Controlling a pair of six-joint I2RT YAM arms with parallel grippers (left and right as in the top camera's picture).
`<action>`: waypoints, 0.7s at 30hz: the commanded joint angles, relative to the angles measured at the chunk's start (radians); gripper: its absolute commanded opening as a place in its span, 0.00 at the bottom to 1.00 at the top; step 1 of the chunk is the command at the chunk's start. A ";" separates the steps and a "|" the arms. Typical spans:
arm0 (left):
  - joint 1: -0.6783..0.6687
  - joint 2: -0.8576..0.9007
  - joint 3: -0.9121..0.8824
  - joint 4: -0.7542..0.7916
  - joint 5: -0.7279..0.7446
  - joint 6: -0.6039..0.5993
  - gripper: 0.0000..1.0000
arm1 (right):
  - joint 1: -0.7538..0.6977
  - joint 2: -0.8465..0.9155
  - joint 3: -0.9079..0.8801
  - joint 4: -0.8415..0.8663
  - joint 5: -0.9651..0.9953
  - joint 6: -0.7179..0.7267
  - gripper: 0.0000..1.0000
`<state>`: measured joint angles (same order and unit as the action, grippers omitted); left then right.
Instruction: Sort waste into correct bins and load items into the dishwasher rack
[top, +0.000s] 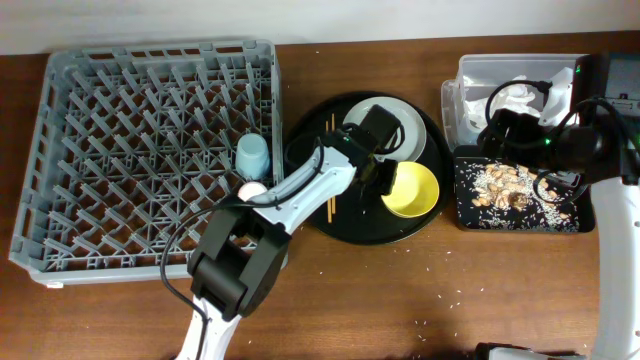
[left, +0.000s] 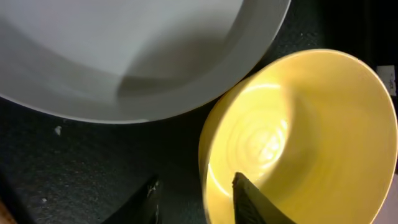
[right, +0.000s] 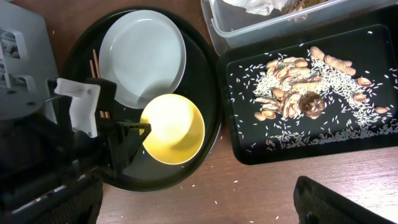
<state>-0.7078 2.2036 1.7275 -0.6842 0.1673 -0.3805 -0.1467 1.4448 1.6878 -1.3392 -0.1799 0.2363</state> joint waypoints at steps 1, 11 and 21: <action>-0.006 0.013 -0.008 0.003 -0.016 0.000 0.27 | -0.004 0.005 0.012 -0.001 0.019 0.004 0.98; -0.006 0.059 -0.008 0.011 -0.006 -0.001 0.01 | -0.004 0.005 0.012 -0.001 0.019 0.004 0.98; 0.137 -0.171 0.325 -0.351 -0.456 0.104 0.01 | -0.004 0.005 0.012 -0.001 0.019 0.004 0.99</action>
<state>-0.6537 2.2120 1.9308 -1.0046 0.0700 -0.3298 -0.1467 1.4448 1.6878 -1.3388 -0.1787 0.2363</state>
